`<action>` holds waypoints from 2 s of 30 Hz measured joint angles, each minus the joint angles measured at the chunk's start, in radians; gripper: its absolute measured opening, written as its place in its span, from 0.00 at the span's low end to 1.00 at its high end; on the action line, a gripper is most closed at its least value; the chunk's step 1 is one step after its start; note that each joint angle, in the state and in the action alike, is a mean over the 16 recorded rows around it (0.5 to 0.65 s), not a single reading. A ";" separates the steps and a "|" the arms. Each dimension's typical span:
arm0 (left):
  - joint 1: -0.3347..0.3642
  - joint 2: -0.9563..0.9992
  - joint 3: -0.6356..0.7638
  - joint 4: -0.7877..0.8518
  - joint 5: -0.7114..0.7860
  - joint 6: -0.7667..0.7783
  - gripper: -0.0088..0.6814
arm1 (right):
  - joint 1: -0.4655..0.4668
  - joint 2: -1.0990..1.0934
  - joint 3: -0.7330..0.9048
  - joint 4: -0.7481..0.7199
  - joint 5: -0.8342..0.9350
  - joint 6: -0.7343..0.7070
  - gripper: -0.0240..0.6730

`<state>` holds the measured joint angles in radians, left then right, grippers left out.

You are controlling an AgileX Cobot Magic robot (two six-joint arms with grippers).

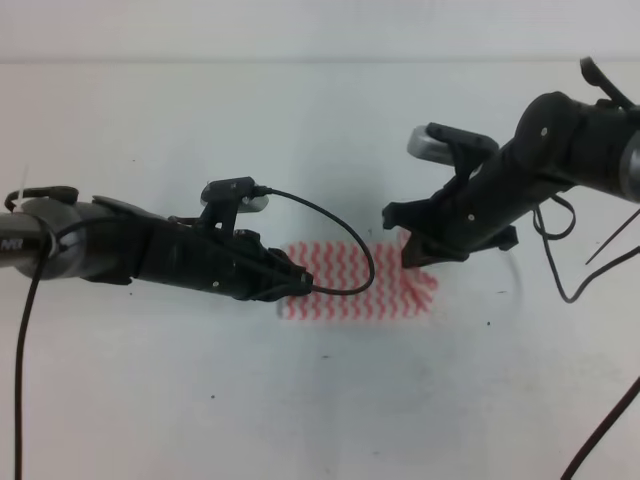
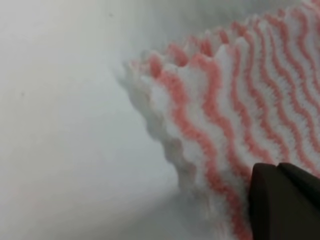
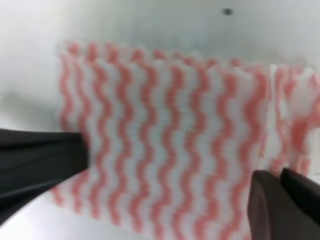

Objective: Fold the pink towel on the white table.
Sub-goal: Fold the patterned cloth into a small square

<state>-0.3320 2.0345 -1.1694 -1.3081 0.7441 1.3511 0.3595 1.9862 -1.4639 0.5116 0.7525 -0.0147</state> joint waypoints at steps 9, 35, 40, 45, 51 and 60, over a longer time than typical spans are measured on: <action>0.000 -0.011 0.000 -0.015 0.011 -0.001 0.01 | 0.021 0.000 -0.004 0.037 -0.027 -0.015 0.01; 0.011 -0.040 0.000 0.110 -0.013 -0.092 0.01 | 0.024 0.003 -0.003 0.043 -0.028 -0.038 0.01; 0.011 -0.022 0.000 0.111 -0.019 -0.092 0.01 | 0.024 0.002 -0.004 0.053 -0.027 -0.039 0.01; 0.009 -0.012 0.000 0.109 -0.021 -0.092 0.01 | 0.024 0.001 -0.004 0.077 -0.026 -0.048 0.01; -0.004 -0.009 0.000 0.105 -0.025 -0.093 0.01 | 0.024 -0.002 -0.004 0.133 -0.027 -0.077 0.01; -0.037 -0.009 0.000 0.098 -0.037 -0.095 0.01 | 0.041 -0.002 -0.004 0.205 -0.038 -0.126 0.01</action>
<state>-0.3686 2.0253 -1.1696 -1.2098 0.7067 1.2563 0.4007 1.9846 -1.4678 0.7170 0.7147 -0.1409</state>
